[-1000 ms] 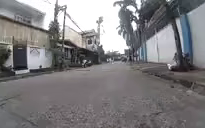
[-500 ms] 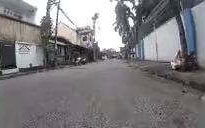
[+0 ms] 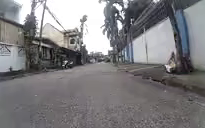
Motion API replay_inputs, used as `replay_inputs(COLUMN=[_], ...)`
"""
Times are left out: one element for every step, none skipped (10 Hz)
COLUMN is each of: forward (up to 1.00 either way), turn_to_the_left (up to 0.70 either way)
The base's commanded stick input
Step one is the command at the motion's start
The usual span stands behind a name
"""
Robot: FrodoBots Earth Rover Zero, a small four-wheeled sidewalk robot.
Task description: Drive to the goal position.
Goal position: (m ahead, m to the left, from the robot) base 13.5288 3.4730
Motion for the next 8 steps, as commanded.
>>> replay_inputs(forward=[1.00,1.00,1.00,1.00,1.00,1.00,1.00,1.00], turn_to_the_left=[0.01,0.01,0.01,0.01,0.01,0.01,0.01,0.01])
